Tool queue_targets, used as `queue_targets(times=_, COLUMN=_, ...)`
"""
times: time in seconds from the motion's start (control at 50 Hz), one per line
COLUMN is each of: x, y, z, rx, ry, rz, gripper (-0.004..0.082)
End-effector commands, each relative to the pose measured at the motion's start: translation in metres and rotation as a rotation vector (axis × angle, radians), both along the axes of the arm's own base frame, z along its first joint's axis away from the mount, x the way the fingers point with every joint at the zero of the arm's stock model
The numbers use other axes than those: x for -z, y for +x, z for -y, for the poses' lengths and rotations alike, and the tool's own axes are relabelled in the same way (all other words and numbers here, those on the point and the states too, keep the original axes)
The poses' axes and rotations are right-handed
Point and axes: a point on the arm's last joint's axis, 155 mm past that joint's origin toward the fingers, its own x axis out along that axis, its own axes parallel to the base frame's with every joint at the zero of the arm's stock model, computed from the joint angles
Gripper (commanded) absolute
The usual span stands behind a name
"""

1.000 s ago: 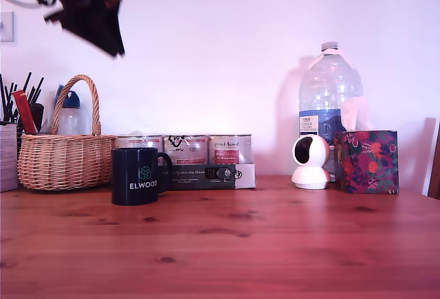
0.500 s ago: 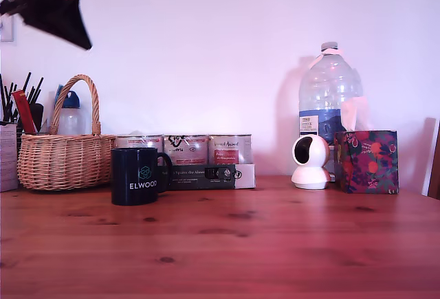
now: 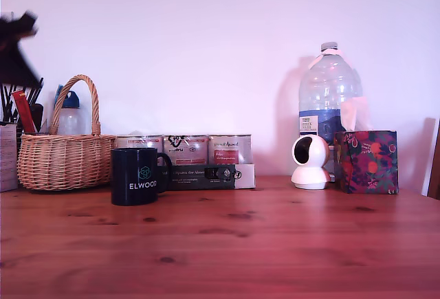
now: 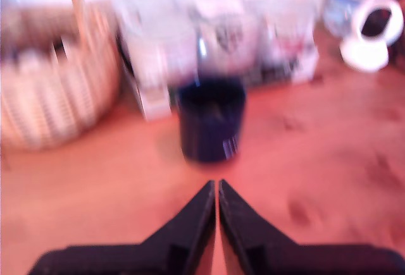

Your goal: Pick up the coffee capsules from the table one by one and drop them inside the nearest coffee cup

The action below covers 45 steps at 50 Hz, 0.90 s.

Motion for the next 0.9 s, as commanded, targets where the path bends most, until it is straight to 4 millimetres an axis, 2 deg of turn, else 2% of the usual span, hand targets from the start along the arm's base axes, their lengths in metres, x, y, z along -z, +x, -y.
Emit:
queue_targets(times=0.0, x=0.011, y=-0.015, z=-0.001, rx=-0.007, ry=-0.018, rz=0.004, gripper=-0.0019)
queue_targets(times=0.14, x=0.018, y=-0.038, z=-0.004, rx=-0.018, ry=-0.050, rz=0.032, gripper=-0.0019)
queue_targets(times=0.38, x=0.015, y=-0.067, z=-0.007, rx=-0.031, ry=-0.095, rz=0.071, gripper=-0.0019)
queue_targets(times=0.66, x=-0.006, y=-0.092, z=-0.020, rx=-0.081, ry=-0.090, rz=0.149, gripper=-0.0019)
queue_targets(times=0.88, x=-0.026, y=-0.101, z=-0.025, rx=-0.101, ry=-0.112, rz=0.233, gripper=-0.0019)
